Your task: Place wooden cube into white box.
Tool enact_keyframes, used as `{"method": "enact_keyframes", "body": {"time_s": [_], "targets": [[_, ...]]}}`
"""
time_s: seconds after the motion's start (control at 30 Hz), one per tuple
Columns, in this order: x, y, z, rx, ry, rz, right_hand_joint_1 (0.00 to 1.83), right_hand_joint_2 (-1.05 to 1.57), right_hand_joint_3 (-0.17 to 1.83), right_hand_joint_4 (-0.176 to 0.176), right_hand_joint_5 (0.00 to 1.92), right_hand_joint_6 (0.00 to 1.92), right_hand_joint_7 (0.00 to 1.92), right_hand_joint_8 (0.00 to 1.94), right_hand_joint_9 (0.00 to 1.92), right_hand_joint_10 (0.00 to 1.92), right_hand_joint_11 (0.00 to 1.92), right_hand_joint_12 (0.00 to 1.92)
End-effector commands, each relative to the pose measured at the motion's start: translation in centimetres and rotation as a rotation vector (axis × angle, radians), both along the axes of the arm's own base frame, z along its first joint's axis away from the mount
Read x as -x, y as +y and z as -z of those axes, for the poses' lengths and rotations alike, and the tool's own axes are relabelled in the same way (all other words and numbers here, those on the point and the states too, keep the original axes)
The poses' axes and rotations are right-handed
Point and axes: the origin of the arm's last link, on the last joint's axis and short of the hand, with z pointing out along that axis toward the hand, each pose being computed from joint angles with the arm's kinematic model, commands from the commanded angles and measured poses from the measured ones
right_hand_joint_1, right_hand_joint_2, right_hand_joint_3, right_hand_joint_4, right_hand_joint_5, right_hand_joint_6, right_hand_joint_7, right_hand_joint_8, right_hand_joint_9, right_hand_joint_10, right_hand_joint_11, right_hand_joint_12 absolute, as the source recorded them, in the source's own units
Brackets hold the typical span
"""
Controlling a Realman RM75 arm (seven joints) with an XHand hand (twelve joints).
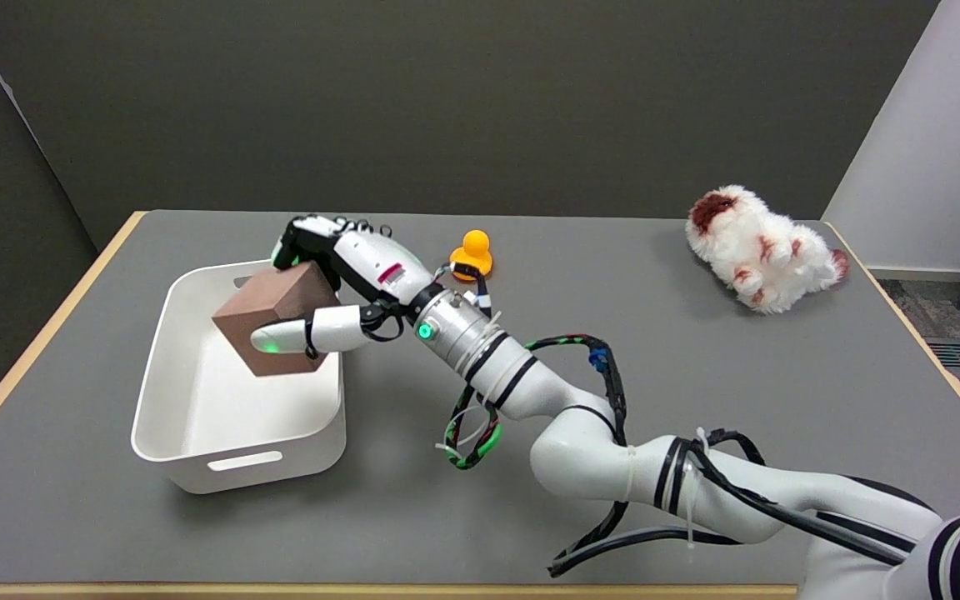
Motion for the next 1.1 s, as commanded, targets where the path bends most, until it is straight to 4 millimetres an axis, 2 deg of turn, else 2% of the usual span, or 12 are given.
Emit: {"method": "enact_keyframes", "body": {"time_s": [0.03, 0.27, 0.33, 0.37, 0.4, 0.47, 0.53, 0.63, 0.7, 0.83, 0.97, 1.1], "targets": [[4.4, -0.7, 0.1, 0.011, -0.046, 0.207, 1.11, 1.33, 0.13, -0.176, 0.49, 1.48, 0.57, 1.94, 0.81, 1.88, 0.17, 1.92], [3.6, -0.9, 0.3, 0.004, -0.046, 0.197, 1.11, 1.34, 0.12, -0.176, 0.48, 1.48, 0.58, 1.94, 0.84, 1.87, 0.18, 1.92], [3.6, -0.9, 0.4, -0.002, -0.044, 0.202, 1.11, 1.35, 0.08, -0.176, 0.49, 1.46, 0.57, 1.94, 0.79, 1.91, 0.08, 1.92], [3.4, -0.9, 0.5, -0.005, -0.036, 0.196, 1.05, 1.19, 0.30, -0.158, 0.44, 1.26, 0.45, 1.91, 0.66, 1.92, 0.04, 1.92], [3.3, -0.9, 0.5, -0.007, -0.034, 0.192, 0.92, 0.82, 0.80, -0.119, 0.32, 0.82, 0.18, 1.85, 0.39, 1.92, 0.00, 1.92], [2.8, -1.1, 0.6, -0.010, -0.036, 0.185, 0.86, 0.75, 0.87, -0.098, 0.27, 0.49, 0.08, 1.74, 0.26, 1.92, 0.00, 1.92], [2.3, -1.1, 0.7, -0.014, -0.043, 0.174, 0.77, 0.75, 0.90, -0.088, 0.22, 0.29, 0.09, 1.54, 0.21, 1.87, 0.00, 1.92], [1.3, -1.2, 0.9, -0.024, -0.040, 0.143, 0.67, 0.72, 0.90, -0.083, 0.15, 0.24, 0.18, 1.30, 0.23, 1.68, 0.01, 1.89], [0.5, -1.2, 1.1, -0.032, -0.028, 0.109, 0.62, 0.70, 0.86, -0.063, 0.07, 0.25, 0.23, 0.91, 0.30, 1.29, 0.09, 1.65], [-1.3, -1.2, 1.1, -0.035, -0.028, 0.047, 0.58, 0.67, 0.86, -0.060, 0.02, 0.23, 0.21, 0.67, 0.27, 1.05, 0.09, 1.44], [-2.7, -1.4, 0.5, -0.023, -0.046, 0.003, 0.54, 0.66, 0.86, -0.054, 0.01, 0.22, 0.17, 0.52, 0.22, 0.90, 0.06, 1.35], [-3.9, -1.6, -1.4, 0.032, -0.103, -0.049, 0.52, 0.65, 0.87, -0.051, 0.00, 0.21, 0.15, 0.44, 0.19, 0.83, 0.05, 1.32]]}}
